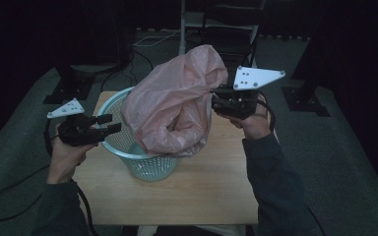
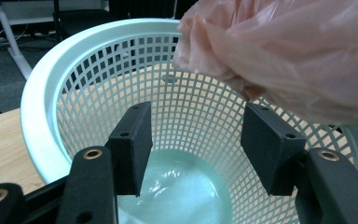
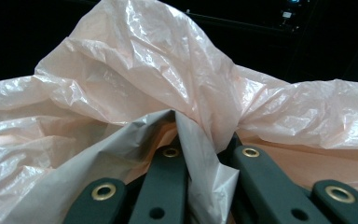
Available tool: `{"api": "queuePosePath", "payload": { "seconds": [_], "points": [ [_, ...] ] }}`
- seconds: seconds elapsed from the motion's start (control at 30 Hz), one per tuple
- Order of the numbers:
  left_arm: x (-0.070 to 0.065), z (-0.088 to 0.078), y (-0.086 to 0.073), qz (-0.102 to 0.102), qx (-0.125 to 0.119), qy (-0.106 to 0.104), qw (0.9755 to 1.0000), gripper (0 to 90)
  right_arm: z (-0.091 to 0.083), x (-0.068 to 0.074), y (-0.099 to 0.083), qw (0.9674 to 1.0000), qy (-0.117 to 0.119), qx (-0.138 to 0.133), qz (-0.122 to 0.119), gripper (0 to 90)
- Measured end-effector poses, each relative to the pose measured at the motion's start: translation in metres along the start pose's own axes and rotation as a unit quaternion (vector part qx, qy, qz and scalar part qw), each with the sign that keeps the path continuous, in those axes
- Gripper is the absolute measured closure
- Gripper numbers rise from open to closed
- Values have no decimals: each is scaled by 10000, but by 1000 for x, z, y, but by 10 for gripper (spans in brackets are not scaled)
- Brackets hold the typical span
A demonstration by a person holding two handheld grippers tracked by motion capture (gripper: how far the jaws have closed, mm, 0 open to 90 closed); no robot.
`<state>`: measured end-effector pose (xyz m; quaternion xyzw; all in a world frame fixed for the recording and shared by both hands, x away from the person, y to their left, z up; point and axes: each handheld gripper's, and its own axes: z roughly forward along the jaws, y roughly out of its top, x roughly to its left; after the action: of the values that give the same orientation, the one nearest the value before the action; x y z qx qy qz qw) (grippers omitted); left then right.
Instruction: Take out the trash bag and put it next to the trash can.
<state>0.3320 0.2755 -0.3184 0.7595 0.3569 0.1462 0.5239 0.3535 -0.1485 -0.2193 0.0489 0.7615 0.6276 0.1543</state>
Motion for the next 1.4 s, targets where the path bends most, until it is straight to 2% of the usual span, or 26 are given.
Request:
{"api": "queuePosePath", "payload": {
  "seconds": [0.4,0.67,0.97,1.4],
  "points": [
    [0,3,0,-2,51,-35,10000,435,-30,-9,-1,9996,-175,-188,120,870],
    [0,1,0,-15,27,-66,10000,435,-47,-8,4,9992,-262,-307,58,870],
    [1,0,-1,-39,17,-80,10000,435,-61,-7,7,9990,-377,-247,0,870],
    [1,-1,-1,-39,34,-103,9999,435,-86,-8,2,9985,-553,-51,-12,868]
  ]
}}
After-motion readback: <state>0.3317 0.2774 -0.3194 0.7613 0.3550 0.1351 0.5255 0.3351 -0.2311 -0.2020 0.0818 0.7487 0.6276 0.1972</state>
